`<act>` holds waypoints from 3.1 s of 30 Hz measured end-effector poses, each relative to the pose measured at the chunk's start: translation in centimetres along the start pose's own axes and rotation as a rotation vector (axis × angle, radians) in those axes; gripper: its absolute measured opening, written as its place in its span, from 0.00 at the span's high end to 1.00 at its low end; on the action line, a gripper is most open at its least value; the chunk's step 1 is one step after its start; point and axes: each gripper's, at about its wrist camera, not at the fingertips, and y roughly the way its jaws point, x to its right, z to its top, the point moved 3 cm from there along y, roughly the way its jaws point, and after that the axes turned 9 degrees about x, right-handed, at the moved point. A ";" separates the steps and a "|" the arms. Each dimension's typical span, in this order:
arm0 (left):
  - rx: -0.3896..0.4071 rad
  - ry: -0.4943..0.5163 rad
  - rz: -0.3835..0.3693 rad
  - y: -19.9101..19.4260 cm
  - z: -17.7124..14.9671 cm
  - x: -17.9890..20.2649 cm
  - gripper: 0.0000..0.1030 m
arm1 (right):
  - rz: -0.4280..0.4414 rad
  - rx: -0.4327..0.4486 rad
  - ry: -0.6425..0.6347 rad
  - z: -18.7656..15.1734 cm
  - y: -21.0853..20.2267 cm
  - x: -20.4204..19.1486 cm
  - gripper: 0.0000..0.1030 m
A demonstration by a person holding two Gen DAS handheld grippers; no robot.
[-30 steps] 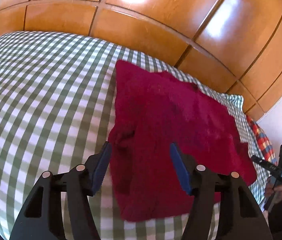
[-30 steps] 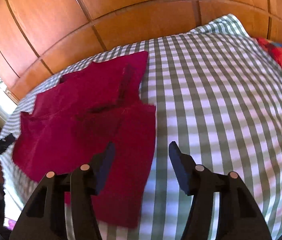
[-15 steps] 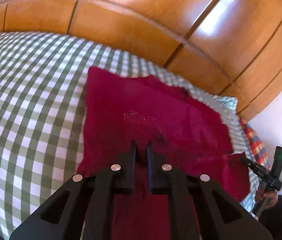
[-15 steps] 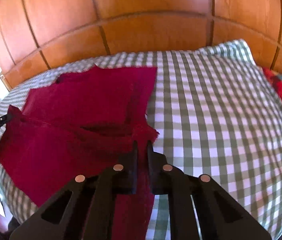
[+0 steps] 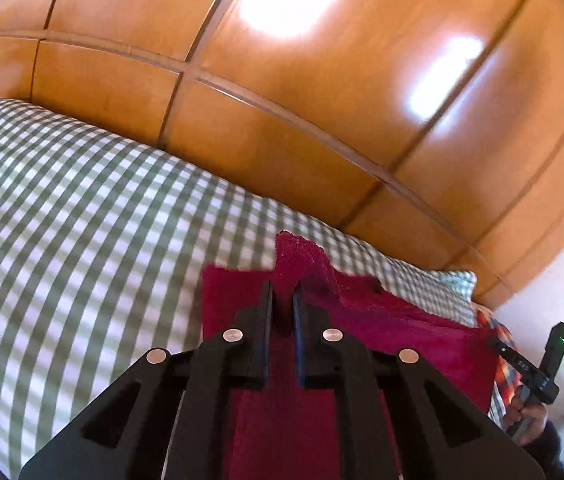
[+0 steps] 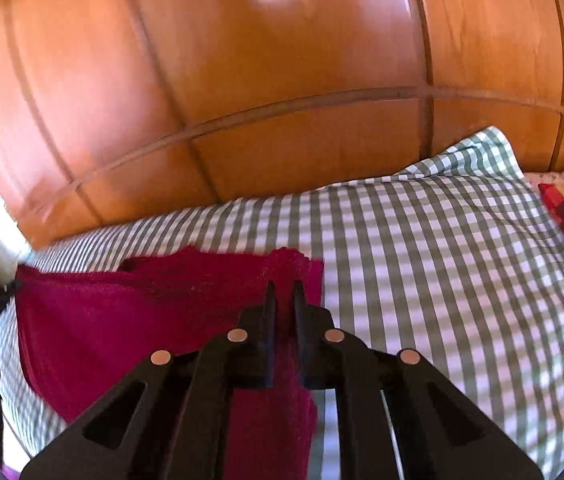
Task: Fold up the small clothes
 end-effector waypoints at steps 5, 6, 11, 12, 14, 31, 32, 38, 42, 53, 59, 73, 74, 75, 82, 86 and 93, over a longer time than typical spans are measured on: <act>-0.032 0.031 0.084 5.3 2.0 0.2 0.92 | -0.054 -0.045 0.010 1.5 5.6 0.7 0.94; -0.040 0.041 0.105 6.4 2.1 0.1 0.92 | -0.069 -0.068 0.009 1.3 7.0 0.9 0.94; -0.125 0.016 0.216 11.2 0.6 -1.8 0.92 | -0.104 -0.170 -0.003 -1.1 11.5 1.5 0.93; -0.141 0.014 0.227 11.6 0.0 -2.4 0.92 | -0.105 -0.175 -0.014 -1.5 11.7 1.5 0.90; -0.150 -0.005 0.217 11.3 -0.4 -3.0 0.83 | -0.073 -0.180 0.000 -1.9 11.3 1.7 0.80; -0.205 0.080 -0.123 -5.7 -10.9 -4.2 0.42 | 0.195 -0.233 0.113 -12.7 -3.8 2.8 0.46; -0.204 0.093 -0.125 -5.6 -11.4 -3.9 0.42 | 0.191 -0.241 0.110 -13.2 -3.8 2.8 0.46; -0.235 0.098 -0.183 -3.2 -12.3 -3.3 0.67 | 0.165 -0.260 0.129 -14.2 -3.2 2.5 0.52; -0.260 0.048 -0.200 -2.8 -12.6 -3.6 0.86 | 0.140 -0.283 0.093 -14.5 -2.2 1.5 0.76; -0.257 0.128 -0.277 -10.9 -14.0 -1.8 0.92 | 0.153 -0.313 -0.118 -13.8 -7.4 0.1 0.92; -0.346 0.073 -0.260 -16.0 -21.1 -1.9 0.92 | 0.145 -0.425 -0.126 -20.1 -11.8 1.9 0.92; -0.184 -0.108 -0.175 -16.4 -16.7 -4.2 0.70 | 0.109 -0.255 -0.025 -16.1 -12.9 4.2 0.46; -0.179 -0.106 -0.177 -15.9 -16.2 -4.2 0.70 | 0.095 -0.243 -0.016 -15.6 -12.3 4.2 0.46; -0.175 -0.097 -0.176 -14.8 -15.5 -3.9 0.70 | 0.078 -0.235 -0.003 -15.0 -10.9 4.3 0.46; -0.155 -0.129 -0.193 -9.6 -12.3 -2.6 0.49 | -0.029 -0.219 0.009 -12.2 -4.0 3.2 0.51; -0.182 -0.119 -0.173 -6.4 -11.7 -2.3 0.61 | -0.022 -0.235 -0.008 -11.9 -1.5 2.5 0.90; -0.076 -0.018 -0.160 -8.1 -10.0 -0.5 0.92 | -0.005 -0.076 -0.043 -9.5 -4.8 1.0 0.94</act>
